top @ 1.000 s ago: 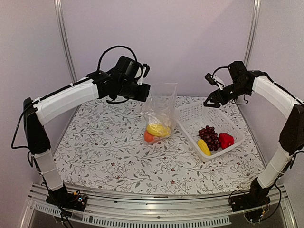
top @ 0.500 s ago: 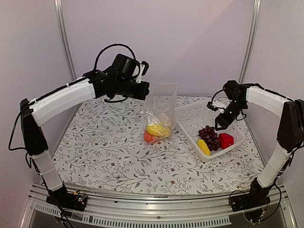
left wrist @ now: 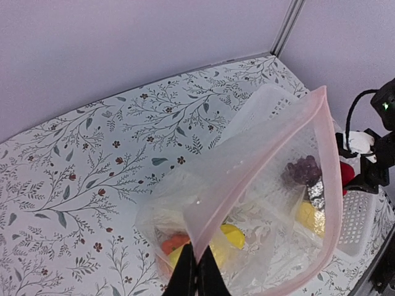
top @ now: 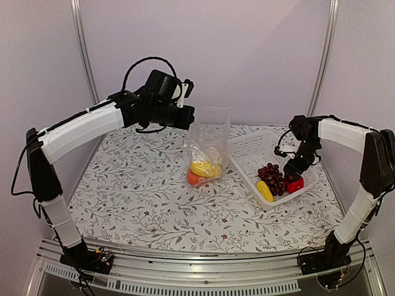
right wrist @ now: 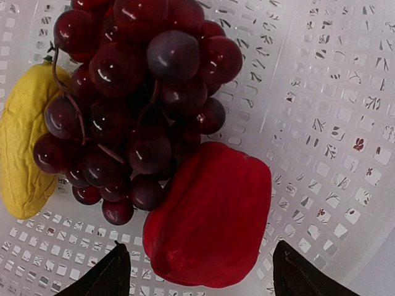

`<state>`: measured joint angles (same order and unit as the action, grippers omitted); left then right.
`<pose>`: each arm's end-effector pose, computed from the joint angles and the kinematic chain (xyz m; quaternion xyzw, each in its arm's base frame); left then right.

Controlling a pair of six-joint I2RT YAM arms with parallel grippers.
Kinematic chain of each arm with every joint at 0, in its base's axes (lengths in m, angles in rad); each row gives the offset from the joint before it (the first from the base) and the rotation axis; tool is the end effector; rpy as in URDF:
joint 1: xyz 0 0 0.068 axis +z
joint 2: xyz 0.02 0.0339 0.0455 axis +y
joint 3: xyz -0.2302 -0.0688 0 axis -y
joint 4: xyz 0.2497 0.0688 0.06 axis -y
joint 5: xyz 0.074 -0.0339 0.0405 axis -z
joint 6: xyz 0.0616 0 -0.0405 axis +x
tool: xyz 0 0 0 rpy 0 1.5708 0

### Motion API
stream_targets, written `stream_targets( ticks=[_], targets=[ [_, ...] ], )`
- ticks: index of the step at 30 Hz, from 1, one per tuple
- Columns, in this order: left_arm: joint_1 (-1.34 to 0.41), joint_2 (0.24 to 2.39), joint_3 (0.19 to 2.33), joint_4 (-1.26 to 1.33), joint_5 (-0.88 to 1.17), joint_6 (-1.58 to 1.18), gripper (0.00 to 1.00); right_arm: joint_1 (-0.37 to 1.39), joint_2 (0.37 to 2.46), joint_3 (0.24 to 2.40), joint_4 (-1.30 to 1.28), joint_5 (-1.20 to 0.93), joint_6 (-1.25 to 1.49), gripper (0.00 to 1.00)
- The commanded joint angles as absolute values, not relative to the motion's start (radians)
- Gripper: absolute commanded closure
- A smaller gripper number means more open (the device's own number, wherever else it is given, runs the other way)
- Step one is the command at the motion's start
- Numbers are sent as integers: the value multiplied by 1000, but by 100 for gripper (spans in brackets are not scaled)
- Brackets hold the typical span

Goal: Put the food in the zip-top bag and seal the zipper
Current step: Pick up the fake vegetable from the bin.

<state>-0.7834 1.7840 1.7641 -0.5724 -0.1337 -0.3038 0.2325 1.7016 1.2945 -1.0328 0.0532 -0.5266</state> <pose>0.3116 -0.2988 0.3181 0.1787 0.8630 -0.1921 0.4318 0.3129 0.0707 0.1636 -0.3680 0.9272 -0.0358 0.0608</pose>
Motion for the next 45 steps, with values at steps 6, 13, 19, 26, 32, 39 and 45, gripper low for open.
stream_targets(
  ticks=[6,13,19,26,32,39,45],
  targets=[
    [-776,1763,1739,-561,-119,-304,100,226,1742,1231,-1063,77,-465,20],
    [-776,1763,1734,-561,-117,-301,100,226,1774,1222,-1050,75,-440,17],
    [-777,1762,1724,-558,-112,-306,100,225,1778,1267,-1042,48,-424,33],
    [-777,1761,1717,-556,-113,-304,100,219,1717,1338,-1056,50,-415,47],
    [-777,1759,1718,-549,-115,-307,100,218,1668,1402,-1063,26,-424,52],
    [-778,1756,1725,-549,-114,-313,100,216,1605,1553,-1042,-143,-449,51],
    [-782,1758,1742,-551,-102,-314,100,217,1597,1750,-1058,-407,-435,53]
  ],
)
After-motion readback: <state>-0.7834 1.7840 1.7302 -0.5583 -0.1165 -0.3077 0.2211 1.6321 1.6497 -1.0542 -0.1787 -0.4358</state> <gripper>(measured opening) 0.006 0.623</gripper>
